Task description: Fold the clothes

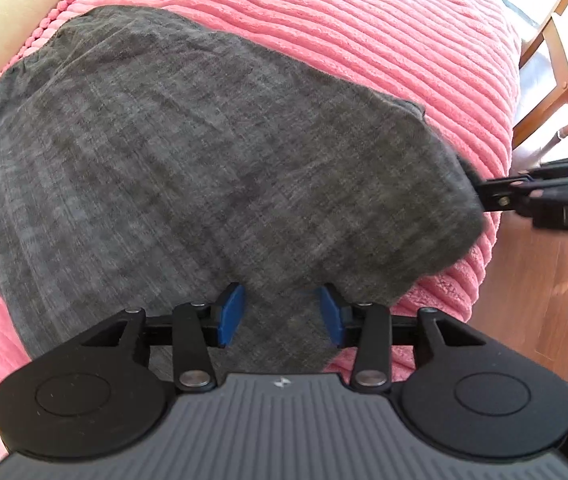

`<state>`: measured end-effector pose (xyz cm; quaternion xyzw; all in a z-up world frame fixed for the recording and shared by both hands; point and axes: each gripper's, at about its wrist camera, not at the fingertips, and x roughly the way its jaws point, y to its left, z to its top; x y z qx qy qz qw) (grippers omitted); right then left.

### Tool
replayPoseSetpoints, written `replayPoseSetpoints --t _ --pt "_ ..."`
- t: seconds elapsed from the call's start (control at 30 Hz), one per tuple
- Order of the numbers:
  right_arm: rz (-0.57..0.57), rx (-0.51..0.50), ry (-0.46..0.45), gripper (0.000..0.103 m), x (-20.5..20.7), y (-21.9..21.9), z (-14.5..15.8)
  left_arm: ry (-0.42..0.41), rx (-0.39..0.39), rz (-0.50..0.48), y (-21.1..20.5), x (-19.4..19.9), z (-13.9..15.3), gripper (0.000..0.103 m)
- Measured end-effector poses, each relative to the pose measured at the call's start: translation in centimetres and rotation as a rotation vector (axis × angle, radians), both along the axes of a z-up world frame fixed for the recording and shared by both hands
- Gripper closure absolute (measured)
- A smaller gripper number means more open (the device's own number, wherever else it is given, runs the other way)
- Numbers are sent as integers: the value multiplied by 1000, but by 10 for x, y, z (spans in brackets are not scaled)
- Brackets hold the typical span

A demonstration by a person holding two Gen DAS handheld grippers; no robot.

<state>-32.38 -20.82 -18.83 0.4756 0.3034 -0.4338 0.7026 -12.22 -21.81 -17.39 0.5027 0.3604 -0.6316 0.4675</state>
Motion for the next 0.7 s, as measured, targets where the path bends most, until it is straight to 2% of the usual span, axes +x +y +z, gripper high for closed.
replayPoseSetpoints --t 0.03,0.13,0.17,0.27,0.3,0.37,0.43,0.53,0.6,0.67,0.7 --pt "0 72 21 103 -10 -4 -11 -8 3 3 5 -3 0 54" --pt "59 68 228 99 -17 -8 -2 0 7 10 19 -6 13 54" --pt "96 -28 270 98 -12 -9 17 9 -12 14 24 -3 22 54" --pt "222 -190 170 97 18 -13 53 -40 -94 51 33 12 44 51" --pt "291 -237 97 96 35 -15 59 -66 -112 79 32 21 45 51" --pt "412 -264 41 87 63 -18 57 -115 -109 190 25 43 33 52" --pt "532 -270 55 86 89 -18 41 -123 -71 301 18 58 12 52" --pt "609 -244 151 86 91 -17 18 -105 -82 386 46 65 9 52" --pt "637 -242 179 86 84 -17 11 -116 -68 389 55 57 14 52" --pt "697 -239 232 86 80 -19 24 -144 -40 371 59 46 29 51" --pt "712 -250 235 84 81 -21 29 -141 -74 365 57 44 42 49"
